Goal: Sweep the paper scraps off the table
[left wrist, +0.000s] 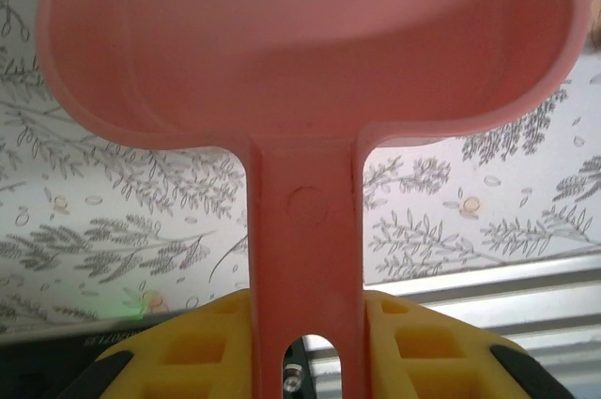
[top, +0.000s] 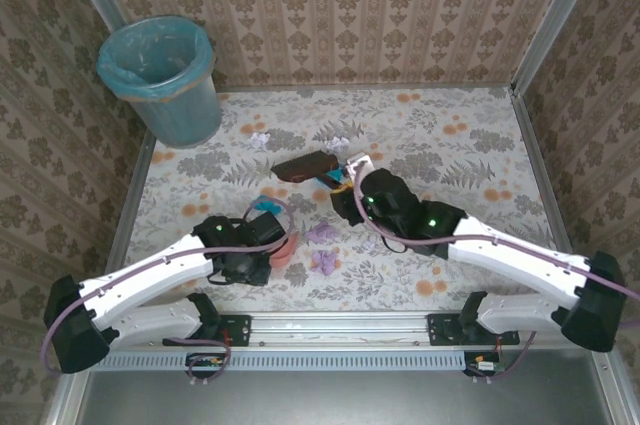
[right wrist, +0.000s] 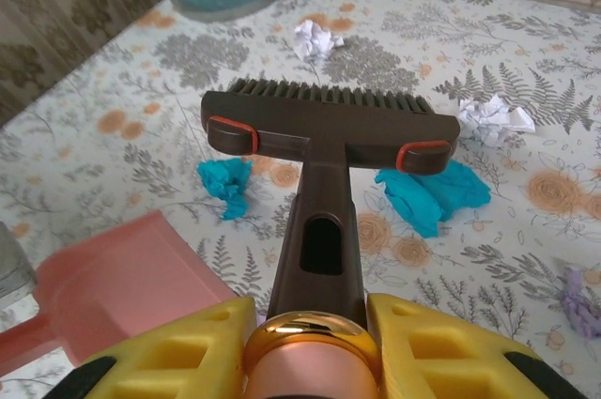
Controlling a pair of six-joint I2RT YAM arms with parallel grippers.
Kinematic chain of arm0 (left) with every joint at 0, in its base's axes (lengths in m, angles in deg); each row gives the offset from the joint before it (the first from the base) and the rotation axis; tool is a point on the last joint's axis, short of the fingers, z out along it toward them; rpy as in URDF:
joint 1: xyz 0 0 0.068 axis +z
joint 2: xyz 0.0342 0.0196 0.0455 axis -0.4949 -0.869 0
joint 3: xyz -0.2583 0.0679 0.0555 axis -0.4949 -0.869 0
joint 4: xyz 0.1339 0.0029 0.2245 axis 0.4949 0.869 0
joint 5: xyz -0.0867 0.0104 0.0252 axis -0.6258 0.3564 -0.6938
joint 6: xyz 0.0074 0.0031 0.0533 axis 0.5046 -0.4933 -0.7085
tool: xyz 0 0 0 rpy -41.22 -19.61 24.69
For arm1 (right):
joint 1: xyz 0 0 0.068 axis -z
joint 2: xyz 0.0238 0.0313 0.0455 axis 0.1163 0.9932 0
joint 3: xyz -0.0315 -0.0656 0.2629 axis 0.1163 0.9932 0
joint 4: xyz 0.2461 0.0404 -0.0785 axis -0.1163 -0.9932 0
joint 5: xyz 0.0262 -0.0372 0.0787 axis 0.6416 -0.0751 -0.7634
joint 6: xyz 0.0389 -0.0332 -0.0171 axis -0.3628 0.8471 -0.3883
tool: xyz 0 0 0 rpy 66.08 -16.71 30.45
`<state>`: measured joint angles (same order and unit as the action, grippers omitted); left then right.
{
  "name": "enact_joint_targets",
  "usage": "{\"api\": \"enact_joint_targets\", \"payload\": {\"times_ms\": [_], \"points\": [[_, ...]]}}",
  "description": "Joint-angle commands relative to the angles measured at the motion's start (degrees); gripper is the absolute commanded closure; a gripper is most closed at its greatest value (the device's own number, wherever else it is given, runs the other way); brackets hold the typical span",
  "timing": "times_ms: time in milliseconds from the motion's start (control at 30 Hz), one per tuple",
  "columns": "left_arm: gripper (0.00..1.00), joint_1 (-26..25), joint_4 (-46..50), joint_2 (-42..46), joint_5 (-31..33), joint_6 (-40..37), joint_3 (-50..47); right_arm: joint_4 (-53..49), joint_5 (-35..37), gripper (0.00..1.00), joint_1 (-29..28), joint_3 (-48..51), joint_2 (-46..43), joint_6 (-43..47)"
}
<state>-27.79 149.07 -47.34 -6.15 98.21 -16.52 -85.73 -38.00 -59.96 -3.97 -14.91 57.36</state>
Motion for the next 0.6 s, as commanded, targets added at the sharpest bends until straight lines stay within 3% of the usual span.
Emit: {"api": "enact_joint_targets", "payload": {"times_ms": [0,267,567], "points": [[1.0,-0.49,-2.67,-1.51,2.08,1.9,-1.8,-3.71,2.01,1.0,-0.51,-4.26,3.91,2.97],[1.0,-0.26,-6.28,-4.74,2.8,3.18,-4.71,-4.53,-4.32,1.0,-0.52,-14.47,16.61,0.95],[1.0,1.94,-8.06,-3.18,3.05,3.06,-6.7,-8.25,-7.71,1.0,-0.73,-21.43,24.84,1.8]]}}
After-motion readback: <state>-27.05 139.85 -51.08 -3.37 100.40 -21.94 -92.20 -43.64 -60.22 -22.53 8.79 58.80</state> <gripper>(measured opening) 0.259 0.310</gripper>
